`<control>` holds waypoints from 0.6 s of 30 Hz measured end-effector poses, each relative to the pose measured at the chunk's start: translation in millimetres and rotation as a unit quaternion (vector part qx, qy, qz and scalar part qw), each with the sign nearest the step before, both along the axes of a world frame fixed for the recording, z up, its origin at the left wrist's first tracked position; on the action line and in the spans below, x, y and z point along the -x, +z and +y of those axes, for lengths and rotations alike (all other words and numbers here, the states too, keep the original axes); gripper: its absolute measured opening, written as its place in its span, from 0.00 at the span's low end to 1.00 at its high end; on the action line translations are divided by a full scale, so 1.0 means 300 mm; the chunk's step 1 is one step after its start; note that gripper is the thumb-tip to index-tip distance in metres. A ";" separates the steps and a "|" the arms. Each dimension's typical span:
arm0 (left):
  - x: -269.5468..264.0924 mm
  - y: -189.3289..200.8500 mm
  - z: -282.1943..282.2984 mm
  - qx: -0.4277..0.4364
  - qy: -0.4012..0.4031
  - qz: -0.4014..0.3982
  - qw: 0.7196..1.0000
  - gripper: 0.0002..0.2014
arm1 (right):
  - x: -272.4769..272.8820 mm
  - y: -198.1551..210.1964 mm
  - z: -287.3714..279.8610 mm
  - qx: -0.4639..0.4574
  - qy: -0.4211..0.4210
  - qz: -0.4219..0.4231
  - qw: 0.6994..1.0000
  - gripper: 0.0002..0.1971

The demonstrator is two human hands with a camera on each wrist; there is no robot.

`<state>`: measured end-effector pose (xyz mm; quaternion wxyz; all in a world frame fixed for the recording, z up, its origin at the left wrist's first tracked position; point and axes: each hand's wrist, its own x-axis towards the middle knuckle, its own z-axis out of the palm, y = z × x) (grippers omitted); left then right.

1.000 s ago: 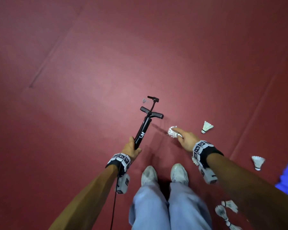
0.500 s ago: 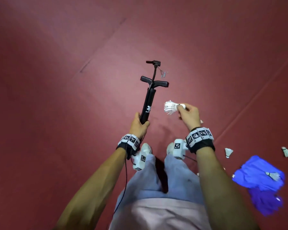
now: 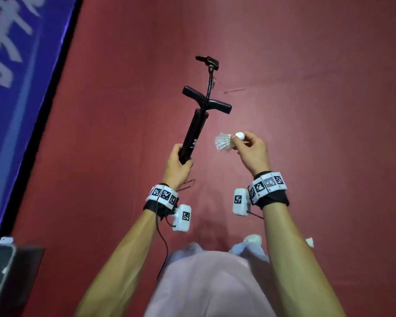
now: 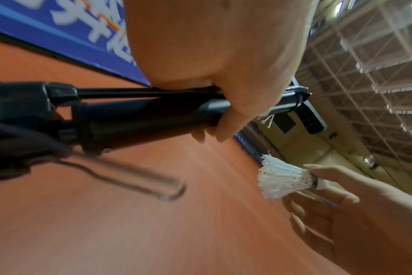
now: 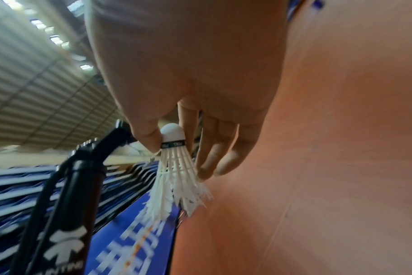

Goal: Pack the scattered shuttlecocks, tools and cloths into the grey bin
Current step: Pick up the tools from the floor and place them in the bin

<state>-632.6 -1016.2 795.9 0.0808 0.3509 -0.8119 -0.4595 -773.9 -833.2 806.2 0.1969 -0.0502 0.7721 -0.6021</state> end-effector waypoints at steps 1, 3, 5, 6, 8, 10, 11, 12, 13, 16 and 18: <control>-0.069 0.029 -0.056 0.014 0.025 0.012 1.000 0.15 | -0.042 0.037 -0.091 0.002 0.039 0.019 0.999 0.08; -0.217 0.092 -0.159 0.039 0.074 0.040 0.996 0.12 | -0.153 0.105 -0.279 0.018 0.109 0.052 0.993 0.05; -0.376 0.149 -0.250 0.042 0.118 0.068 0.990 0.12 | -0.292 0.164 -0.457 0.036 0.174 0.071 0.982 0.05; -0.455 0.170 -0.295 0.030 0.139 0.085 0.986 0.12 | -0.368 0.188 -0.540 0.048 0.201 0.076 0.975 0.05; -0.626 0.202 -0.386 -0.004 0.181 0.118 0.976 0.13 | -0.534 0.217 -0.695 0.065 0.248 0.092 0.962 0.06; -0.803 0.231 -0.467 -0.024 0.226 0.148 0.963 0.12 | -0.704 0.227 -0.832 0.077 0.295 0.103 0.947 0.06; -0.894 0.245 -0.505 -0.019 0.251 0.158 0.955 0.12 | -0.787 0.229 -0.895 0.083 0.319 0.105 0.938 0.07; -0.978 0.261 -0.537 -0.009 0.277 0.166 0.946 0.12 | -0.865 0.232 -0.951 0.085 0.342 0.107 0.930 0.07; -1.065 0.273 -0.570 0.004 0.303 0.170 0.938 0.12 | -0.943 0.238 -1.006 0.088 0.368 0.108 0.919 0.08; -1.312 0.277 -0.656 0.044 0.383 0.169 0.907 0.09 | -1.160 0.262 -1.152 0.099 0.443 0.114 0.884 0.09; -1.462 0.267 -0.702 0.074 0.436 0.159 0.883 0.10 | -1.294 0.274 -1.250 0.103 0.488 0.117 0.859 0.10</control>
